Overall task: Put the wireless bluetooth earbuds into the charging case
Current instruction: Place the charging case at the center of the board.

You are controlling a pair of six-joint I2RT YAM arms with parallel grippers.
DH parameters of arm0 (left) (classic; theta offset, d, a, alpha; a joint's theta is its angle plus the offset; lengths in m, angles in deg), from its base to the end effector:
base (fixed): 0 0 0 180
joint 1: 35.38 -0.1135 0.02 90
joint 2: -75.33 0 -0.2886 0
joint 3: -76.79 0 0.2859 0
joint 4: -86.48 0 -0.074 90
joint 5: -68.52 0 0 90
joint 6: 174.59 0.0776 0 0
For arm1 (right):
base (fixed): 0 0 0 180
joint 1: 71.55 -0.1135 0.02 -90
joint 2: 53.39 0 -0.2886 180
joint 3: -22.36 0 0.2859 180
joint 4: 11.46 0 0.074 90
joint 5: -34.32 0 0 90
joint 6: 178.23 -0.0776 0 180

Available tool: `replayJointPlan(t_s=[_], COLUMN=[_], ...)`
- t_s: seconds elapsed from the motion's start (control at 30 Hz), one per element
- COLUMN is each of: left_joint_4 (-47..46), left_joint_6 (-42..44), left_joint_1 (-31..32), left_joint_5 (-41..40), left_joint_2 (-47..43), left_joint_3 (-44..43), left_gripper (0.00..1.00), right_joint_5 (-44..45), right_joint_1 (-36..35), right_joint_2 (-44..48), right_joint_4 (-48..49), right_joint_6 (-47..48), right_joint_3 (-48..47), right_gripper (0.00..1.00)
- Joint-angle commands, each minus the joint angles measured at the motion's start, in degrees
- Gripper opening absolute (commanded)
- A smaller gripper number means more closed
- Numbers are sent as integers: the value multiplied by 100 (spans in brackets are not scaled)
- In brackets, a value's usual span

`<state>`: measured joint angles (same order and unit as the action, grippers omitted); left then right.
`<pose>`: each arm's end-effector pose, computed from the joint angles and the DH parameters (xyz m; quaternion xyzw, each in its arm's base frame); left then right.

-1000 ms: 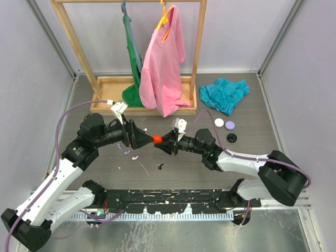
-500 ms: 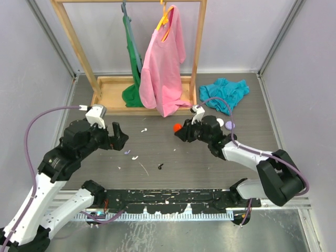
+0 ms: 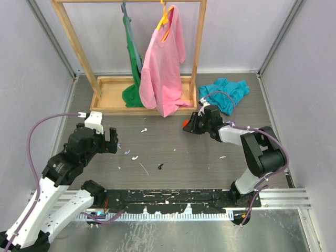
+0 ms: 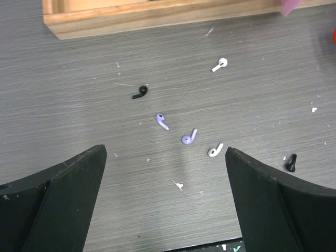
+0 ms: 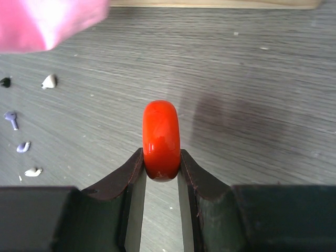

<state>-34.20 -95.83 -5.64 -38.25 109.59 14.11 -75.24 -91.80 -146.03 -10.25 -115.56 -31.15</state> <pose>0.1502 -0.0600 0.3359 0.0674 0.8610 -0.0520 0.5014 0.3392 0.1528 0.1310 -0.0198 0.8883 0.3142 0.3343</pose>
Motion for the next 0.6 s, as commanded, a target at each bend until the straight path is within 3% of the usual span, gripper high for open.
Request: replayJointPlan(t_s=[0.0,0.37,0.57], left_joint_4=[-257,-288,-308], left_joint_6=[65,9,-8], left_joint_1=[-108,-322,-343], left_joint_5=[-345,-266,-248], left_joint_2=[-245,-512,-686], left_joint_3=[12,92,120], left_gripper=[98,98,98], right_joint_5=[-270,-253,234], right_joint_1=[248,572,584], right_joint_2=[-221,-394,-113], right_joint_4=[-289,-914,-1450], right_joint_6=[-50,124,509], right_joint_3=[-354,-561,-648], right_gripper=[11,35,50])
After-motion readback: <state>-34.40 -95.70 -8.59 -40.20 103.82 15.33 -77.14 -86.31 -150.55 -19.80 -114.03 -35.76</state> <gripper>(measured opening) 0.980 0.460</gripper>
